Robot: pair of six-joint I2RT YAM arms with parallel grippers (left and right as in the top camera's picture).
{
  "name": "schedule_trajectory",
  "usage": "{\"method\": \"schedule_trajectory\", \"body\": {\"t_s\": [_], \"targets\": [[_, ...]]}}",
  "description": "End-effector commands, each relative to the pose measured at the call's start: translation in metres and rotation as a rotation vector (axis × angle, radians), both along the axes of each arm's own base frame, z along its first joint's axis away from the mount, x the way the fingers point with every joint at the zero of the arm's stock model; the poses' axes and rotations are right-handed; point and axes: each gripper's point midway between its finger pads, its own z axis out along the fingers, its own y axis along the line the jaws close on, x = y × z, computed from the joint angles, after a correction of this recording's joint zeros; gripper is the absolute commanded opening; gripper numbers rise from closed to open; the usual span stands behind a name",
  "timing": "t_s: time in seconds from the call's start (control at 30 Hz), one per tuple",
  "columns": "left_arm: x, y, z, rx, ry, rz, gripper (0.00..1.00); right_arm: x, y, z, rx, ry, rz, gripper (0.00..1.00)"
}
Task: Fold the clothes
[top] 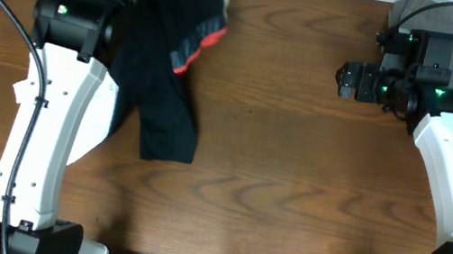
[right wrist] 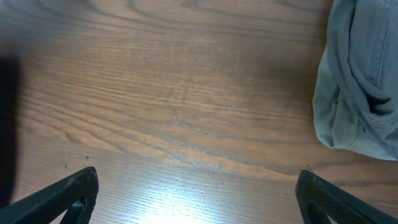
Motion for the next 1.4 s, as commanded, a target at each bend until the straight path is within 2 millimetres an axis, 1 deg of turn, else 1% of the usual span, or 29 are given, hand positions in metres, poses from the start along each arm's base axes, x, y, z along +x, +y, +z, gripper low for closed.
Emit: {"method": "schedule_trajectory", "body": {"t_s": [0.0,0.07,0.13,0.23,0.33,0.4,0.43,0.47,0.53,0.63,0.77,0.83,0.9,0.97,1.1,1.3,1.37], "targets": [[-0.017,0.057,0.048,0.058,-0.135,0.215,0.06,0.003,0.006,0.004,0.015,-0.005,0.005,0.99],[-0.023,0.091,0.054,0.083,-0.156,0.337,0.06,0.002,0.007,0.004,0.015,-0.004,0.006,0.99],[-0.028,0.120,0.055,0.086,-0.159,0.406,0.06,0.002,0.007,0.004,0.015,-0.004,0.006,0.99],[-0.037,0.154,0.055,0.069,-0.165,0.493,0.06,0.002,0.007,0.004,0.015,-0.005,0.006,0.99],[-0.044,0.178,0.058,0.056,-0.183,0.555,0.06,0.002,0.007,0.004,0.015,-0.004,0.006,0.99],[-0.045,0.190,0.065,0.052,-0.215,0.574,0.06,0.002,0.007,0.004,0.015,-0.004,0.006,0.99],[-0.043,0.191,0.069,0.044,-0.235,0.565,0.06,0.002,0.007,0.004,0.015,-0.003,0.006,0.99],[-0.039,0.187,0.074,0.031,-0.262,0.534,0.06,0.002,0.007,0.003,0.015,-0.002,0.006,0.99],[-0.033,0.176,0.088,0.002,-0.314,0.458,0.06,0.003,0.007,0.002,0.014,0.000,0.006,0.99],[-0.025,0.147,0.115,-0.042,-0.406,0.315,0.06,0.003,0.007,-0.004,0.014,0.014,0.006,0.99],[-0.027,0.121,0.153,-0.079,-0.546,0.223,0.06,0.004,0.007,-0.017,0.012,0.047,0.006,0.99],[-0.030,0.113,0.168,-0.083,-0.602,0.204,0.06,0.004,0.007,-0.024,0.011,0.068,0.006,0.99],[-0.033,0.110,0.179,-0.085,-0.643,0.195,0.06,0.003,0.007,-0.029,0.010,0.081,0.006,0.98],[-0.035,0.110,0.186,-0.085,-0.665,0.193,0.06,0.003,0.007,-0.029,0.010,0.082,0.006,0.98],[-0.037,0.111,0.191,-0.083,-0.685,0.196,0.06,0.004,0.007,-0.028,0.010,0.076,0.005,0.99],[-0.038,0.112,0.192,-0.078,-0.688,0.205,0.06,0.003,0.007,-0.028,0.010,0.080,0.005,0.99],[-0.039,0.116,0.192,-0.076,-0.689,0.226,0.06,0.003,0.007,-0.028,0.010,0.081,0.005,0.99]]}}
